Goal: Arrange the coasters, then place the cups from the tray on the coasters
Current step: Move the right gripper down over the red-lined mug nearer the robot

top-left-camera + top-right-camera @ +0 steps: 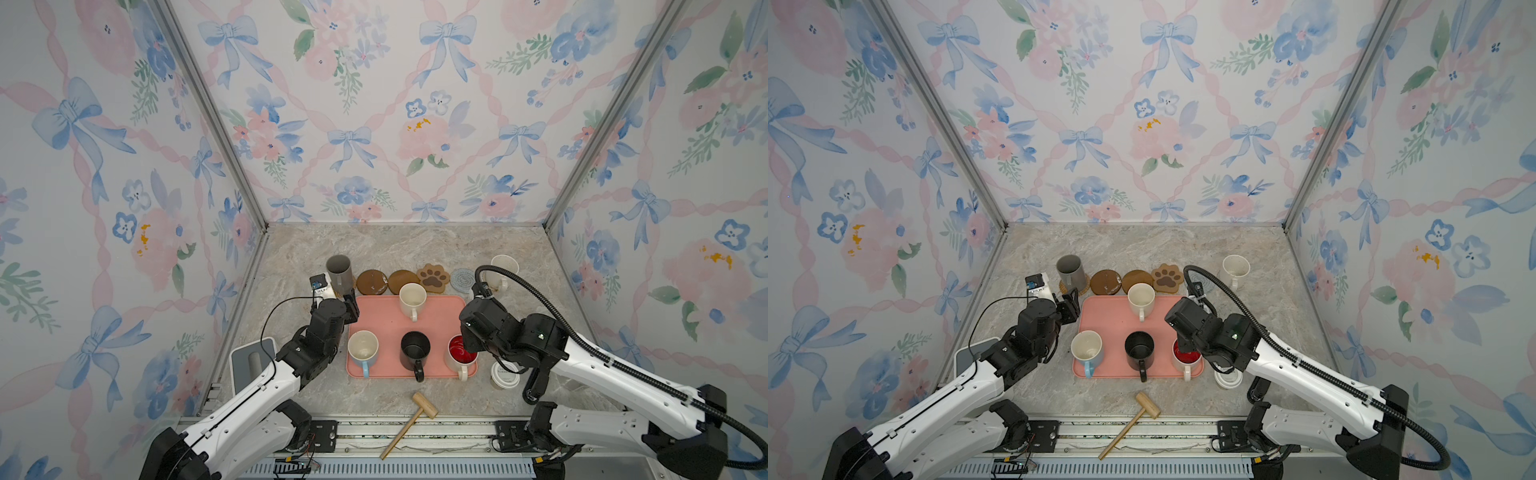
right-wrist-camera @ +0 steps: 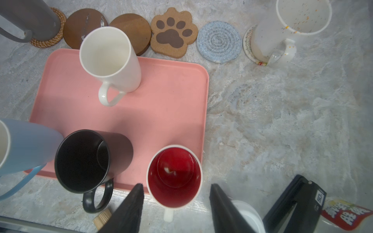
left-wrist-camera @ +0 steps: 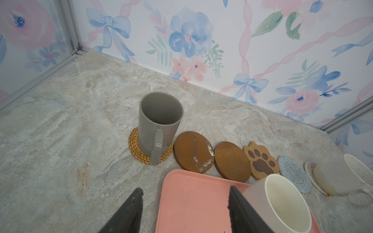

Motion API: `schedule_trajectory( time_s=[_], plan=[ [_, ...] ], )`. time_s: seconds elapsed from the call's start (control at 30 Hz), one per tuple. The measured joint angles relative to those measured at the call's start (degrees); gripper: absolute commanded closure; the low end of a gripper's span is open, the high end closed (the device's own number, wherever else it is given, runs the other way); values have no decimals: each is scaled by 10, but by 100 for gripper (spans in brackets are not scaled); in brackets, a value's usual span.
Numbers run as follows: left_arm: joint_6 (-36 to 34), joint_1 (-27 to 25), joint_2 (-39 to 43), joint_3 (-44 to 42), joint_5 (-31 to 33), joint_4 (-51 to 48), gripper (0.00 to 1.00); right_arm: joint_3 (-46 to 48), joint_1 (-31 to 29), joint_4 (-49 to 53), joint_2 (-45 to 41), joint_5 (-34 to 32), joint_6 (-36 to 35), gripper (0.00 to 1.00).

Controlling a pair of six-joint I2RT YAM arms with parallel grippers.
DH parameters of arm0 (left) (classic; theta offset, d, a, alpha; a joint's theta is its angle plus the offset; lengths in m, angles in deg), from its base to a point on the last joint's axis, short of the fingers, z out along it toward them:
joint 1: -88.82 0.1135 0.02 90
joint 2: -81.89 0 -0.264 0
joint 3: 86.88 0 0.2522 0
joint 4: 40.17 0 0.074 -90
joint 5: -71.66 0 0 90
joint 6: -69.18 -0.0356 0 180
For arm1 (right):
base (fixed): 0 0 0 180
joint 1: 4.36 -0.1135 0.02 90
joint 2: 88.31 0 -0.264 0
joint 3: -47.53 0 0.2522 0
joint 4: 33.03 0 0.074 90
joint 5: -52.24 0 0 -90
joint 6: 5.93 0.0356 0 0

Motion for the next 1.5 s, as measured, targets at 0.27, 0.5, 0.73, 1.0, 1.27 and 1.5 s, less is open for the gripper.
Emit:
schedule_trajectory(
  time_s=[0.27,0.5,0.73,1.0,1.27,1.5],
  plan=[
    [-1,0,7,-5,0,6,37,0,-71,43,30,35,63,48],
    [-11,0,20,-6,-1,9,36,30,-130,62,29,49,149,50],
    [-13,0,23,-8,-9,10,36,57,-150,73,32,63,207,49],
    [-13,0,39,-17,-15,11,36,82,-150,52,66,73,223,49],
    [-13,0,45,-20,-20,20,36,99,-142,20,78,82,223,49],
    [-13,0,45,-20,-21,21,36,118,-115,-9,78,93,216,49]
  ],
)
